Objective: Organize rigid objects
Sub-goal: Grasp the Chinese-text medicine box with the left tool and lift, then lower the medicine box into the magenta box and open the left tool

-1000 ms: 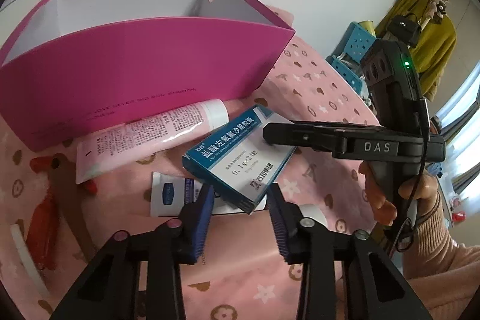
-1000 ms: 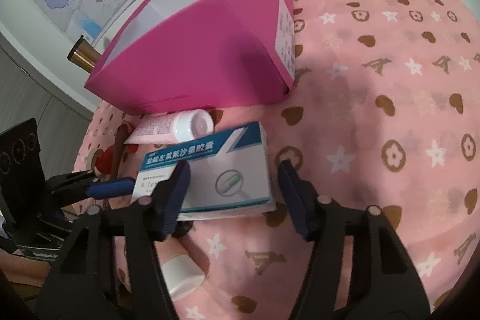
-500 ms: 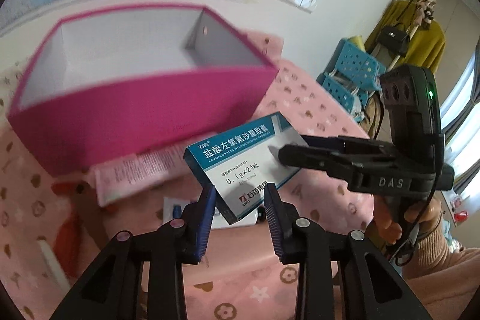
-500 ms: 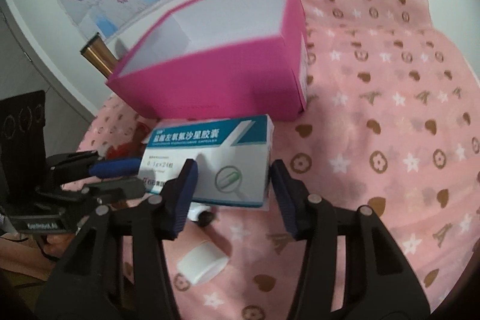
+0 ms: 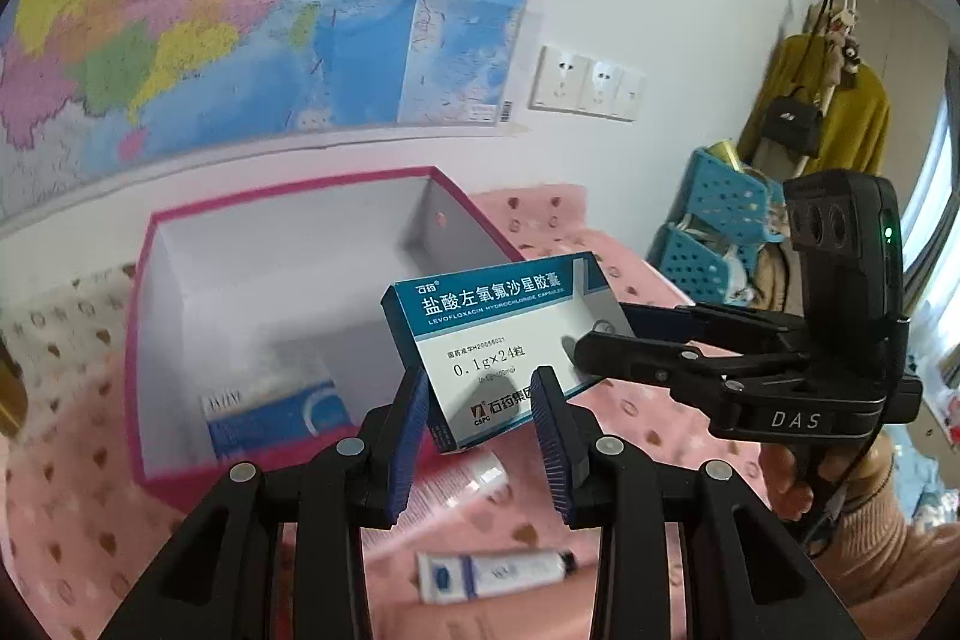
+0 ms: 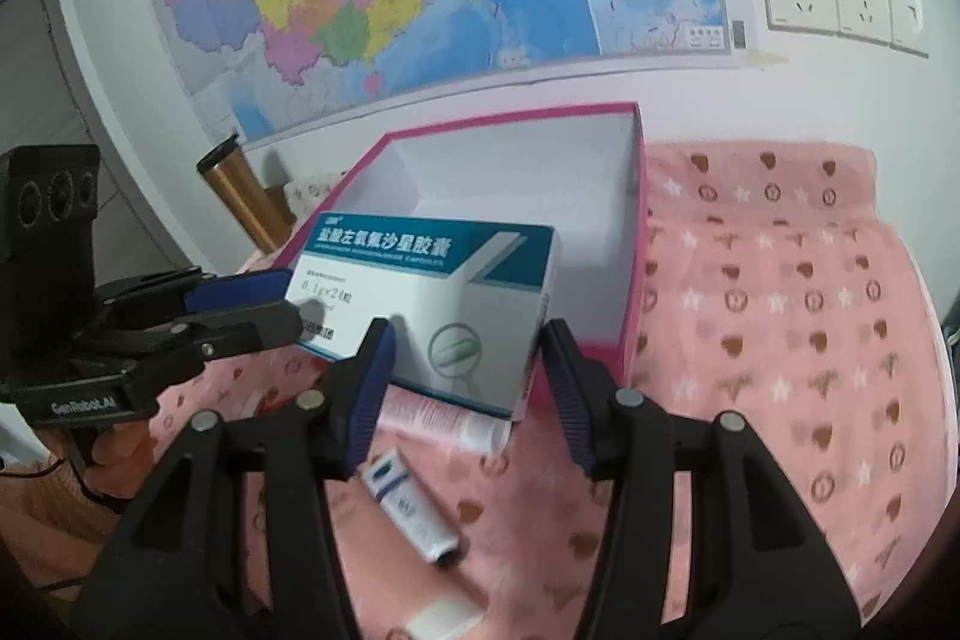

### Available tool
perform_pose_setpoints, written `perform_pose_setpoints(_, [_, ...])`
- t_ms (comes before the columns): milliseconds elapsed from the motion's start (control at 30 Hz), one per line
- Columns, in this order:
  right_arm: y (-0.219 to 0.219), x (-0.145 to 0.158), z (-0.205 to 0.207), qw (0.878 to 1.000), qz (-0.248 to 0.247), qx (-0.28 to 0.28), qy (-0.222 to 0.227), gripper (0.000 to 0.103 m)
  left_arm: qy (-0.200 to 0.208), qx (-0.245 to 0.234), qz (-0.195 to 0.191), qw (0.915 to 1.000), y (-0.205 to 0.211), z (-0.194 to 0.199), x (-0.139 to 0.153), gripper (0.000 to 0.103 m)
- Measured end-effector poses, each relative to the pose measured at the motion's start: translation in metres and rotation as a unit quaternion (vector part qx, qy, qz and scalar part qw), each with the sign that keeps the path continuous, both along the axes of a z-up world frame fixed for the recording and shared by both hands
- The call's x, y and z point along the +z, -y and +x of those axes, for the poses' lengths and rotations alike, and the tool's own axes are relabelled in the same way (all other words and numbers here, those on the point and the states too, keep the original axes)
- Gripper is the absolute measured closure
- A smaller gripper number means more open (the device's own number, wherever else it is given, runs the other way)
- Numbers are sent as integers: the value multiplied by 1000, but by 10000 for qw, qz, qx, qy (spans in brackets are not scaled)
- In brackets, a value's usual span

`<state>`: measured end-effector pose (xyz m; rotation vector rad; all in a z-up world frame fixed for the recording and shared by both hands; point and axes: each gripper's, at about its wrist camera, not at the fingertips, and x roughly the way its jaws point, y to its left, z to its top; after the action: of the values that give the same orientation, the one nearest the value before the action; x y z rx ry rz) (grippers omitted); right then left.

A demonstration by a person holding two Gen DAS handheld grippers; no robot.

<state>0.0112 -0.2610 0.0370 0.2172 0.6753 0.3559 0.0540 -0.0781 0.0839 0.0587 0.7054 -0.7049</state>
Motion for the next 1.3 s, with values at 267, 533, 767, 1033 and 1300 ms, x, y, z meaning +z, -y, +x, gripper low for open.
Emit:
perform_pose_setpoints(267, [3, -13, 55, 9992, -5, -70, -386, 49, -157, 269, 314, 9990, 16, 48, -17, 69])
perform_pose_setpoints(533, [-3, -26, 80, 9970, -268, -193, -704, 49, -620, 399, 441, 9963, 19, 78, -45, 69])
perform_pose_setpoints(767, [-7, -30, 88, 9950, -542, -414, -732, 49, -886, 530, 476, 9935, 20, 94, -56, 69])
perform_pose_setpoints(1033, [-3, -24, 67, 9977, -358, -307, -490, 49, -442, 671, 300, 9963, -7, 66, -37, 69])
perform_pose_setpoints(1300, [-5, -23, 5, 9995, 62, 247, -200, 44, -116, 828, 168, 9964, -63, 10, -28, 62])
